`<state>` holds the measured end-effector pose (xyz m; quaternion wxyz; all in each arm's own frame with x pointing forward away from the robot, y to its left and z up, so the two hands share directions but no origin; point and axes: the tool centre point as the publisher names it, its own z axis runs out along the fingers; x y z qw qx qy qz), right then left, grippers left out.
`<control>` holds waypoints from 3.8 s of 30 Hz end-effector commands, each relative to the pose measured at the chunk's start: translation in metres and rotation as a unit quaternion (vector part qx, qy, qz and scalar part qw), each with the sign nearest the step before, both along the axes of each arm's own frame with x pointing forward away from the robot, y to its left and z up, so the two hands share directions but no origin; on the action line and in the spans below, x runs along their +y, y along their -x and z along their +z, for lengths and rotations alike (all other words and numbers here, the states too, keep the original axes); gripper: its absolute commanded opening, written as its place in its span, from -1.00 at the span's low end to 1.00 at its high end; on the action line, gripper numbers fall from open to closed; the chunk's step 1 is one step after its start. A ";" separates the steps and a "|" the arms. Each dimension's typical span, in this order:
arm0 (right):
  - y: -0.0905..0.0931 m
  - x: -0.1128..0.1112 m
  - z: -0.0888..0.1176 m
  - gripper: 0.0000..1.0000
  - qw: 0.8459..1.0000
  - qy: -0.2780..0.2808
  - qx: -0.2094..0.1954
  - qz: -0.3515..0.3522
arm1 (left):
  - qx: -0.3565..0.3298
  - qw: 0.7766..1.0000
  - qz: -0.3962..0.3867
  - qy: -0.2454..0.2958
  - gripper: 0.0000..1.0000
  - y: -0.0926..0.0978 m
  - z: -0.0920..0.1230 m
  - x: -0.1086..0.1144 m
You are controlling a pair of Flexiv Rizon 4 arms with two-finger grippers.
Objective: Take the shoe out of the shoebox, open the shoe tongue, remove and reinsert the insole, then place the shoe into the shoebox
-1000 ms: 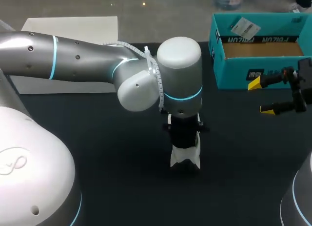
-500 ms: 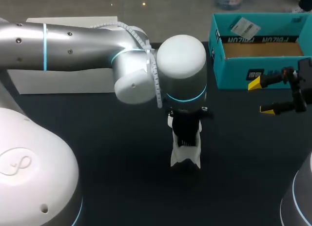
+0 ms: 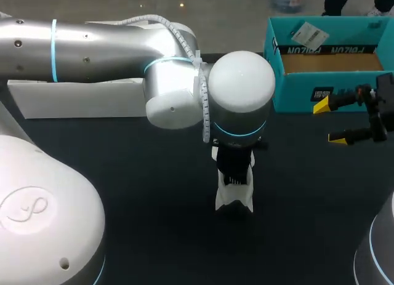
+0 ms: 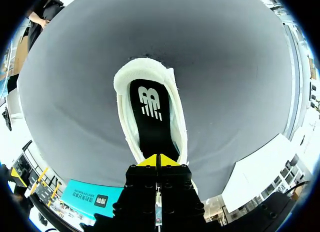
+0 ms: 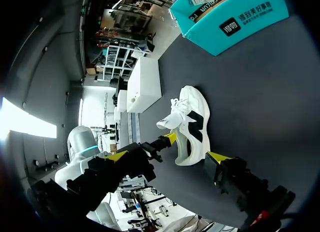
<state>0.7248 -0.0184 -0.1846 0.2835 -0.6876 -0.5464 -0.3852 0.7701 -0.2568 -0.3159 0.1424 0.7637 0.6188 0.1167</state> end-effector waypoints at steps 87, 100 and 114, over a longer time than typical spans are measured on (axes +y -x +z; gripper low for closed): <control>0.001 0.001 0.000 1.00 1.000 0.002 0.000 -0.001 | 0.028 0.996 0.083 -0.003 1.00 -0.029 -0.011 0.004; 0.001 0.001 0.000 1.00 1.000 0.002 0.000 -0.001 | 0.031 0.996 0.077 -0.020 1.00 -0.031 -0.015 0.001; 0.001 0.001 0.000 1.00 1.000 0.002 0.000 -0.001 | 0.014 0.996 0.082 -0.011 1.00 -0.047 0.014 0.002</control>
